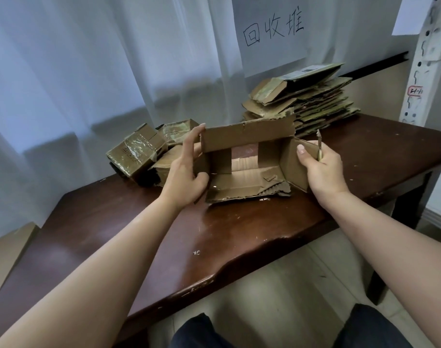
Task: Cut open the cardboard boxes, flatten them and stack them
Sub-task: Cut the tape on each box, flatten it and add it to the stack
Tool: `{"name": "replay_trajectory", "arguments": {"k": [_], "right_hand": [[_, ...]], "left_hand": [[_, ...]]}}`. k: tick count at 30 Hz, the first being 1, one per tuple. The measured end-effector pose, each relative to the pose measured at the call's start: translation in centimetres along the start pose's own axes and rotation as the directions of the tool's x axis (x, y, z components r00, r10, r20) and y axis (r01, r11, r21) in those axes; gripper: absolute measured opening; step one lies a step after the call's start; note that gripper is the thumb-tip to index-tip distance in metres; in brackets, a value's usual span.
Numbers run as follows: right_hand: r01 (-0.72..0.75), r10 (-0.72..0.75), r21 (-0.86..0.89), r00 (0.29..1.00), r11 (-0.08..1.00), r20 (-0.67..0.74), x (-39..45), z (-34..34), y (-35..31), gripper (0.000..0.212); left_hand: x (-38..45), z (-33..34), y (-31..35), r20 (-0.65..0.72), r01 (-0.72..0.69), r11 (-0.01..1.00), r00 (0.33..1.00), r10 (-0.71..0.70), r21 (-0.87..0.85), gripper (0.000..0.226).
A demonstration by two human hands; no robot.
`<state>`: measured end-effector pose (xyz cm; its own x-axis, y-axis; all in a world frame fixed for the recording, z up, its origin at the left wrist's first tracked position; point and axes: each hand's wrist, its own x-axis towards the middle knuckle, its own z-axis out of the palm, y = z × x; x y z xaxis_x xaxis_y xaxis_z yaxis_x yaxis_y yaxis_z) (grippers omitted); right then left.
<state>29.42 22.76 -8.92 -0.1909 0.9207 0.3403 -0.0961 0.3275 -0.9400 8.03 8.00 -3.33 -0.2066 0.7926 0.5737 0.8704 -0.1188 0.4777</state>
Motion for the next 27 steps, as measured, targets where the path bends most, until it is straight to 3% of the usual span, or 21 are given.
{"name": "replay_trajectory", "arguments": {"k": [3,8,11,14,17,20,22,25,27], "right_hand": [[-0.054,0.053,0.056,0.998,0.997,0.024,0.2,-0.3,-0.5,0.016],[-0.154,0.152,0.169,0.988,0.973,0.025,0.3,-2.1,-1.0,0.013],[-0.188,0.181,0.230,0.982,0.955,0.049,0.5,-3.2,-1.6,0.029],[-0.185,0.186,0.089,0.983,0.979,0.005,2.4,-3.8,-2.4,0.038],[-0.103,0.100,-0.069,0.994,0.992,-0.037,4.8,-3.1,-3.4,0.038],[-0.087,0.106,-0.181,0.990,0.980,0.098,6.6,-1.4,-4.5,0.044],[-0.160,0.222,-0.239,0.939,0.958,0.261,7.5,-0.2,-4.8,0.051],[-0.289,0.424,-0.332,0.770,0.898,0.477,8.3,1.4,-4.3,0.068],[-0.303,0.482,-0.389,0.689,0.870,0.540,8.4,2.3,-3.8,0.069]], "left_hand": [[-0.2,0.7,0.4,-0.068,0.073,0.997,0.995,-0.071,0.020,0.083],[0.3,1.9,0.2,-0.037,0.117,0.993,0.992,-0.118,-0.027,0.074],[0.8,1.5,0.0,-0.045,0.170,0.978,0.983,-0.176,-0.123,0.064],[1.5,0.4,-1.1,0.033,0.248,0.935,0.968,-0.248,-0.252,0.063],[1.9,-0.6,-1.6,0.074,0.268,0.907,0.963,-0.258,-0.324,0.061],[1.9,-1.5,-1.8,0.119,0.294,0.870,0.956,-0.269,-0.397,0.059],[1.7,-2.1,-2.2,0.166,0.322,0.845,0.947,-0.277,-0.427,0.063],[1.7,-2.8,-3.0,0.198,0.337,0.841,0.940,-0.277,-0.423,0.054],[1.9,-3.3,-3.1,0.197,0.343,0.851,0.938,-0.286,-0.399,0.045]]}}
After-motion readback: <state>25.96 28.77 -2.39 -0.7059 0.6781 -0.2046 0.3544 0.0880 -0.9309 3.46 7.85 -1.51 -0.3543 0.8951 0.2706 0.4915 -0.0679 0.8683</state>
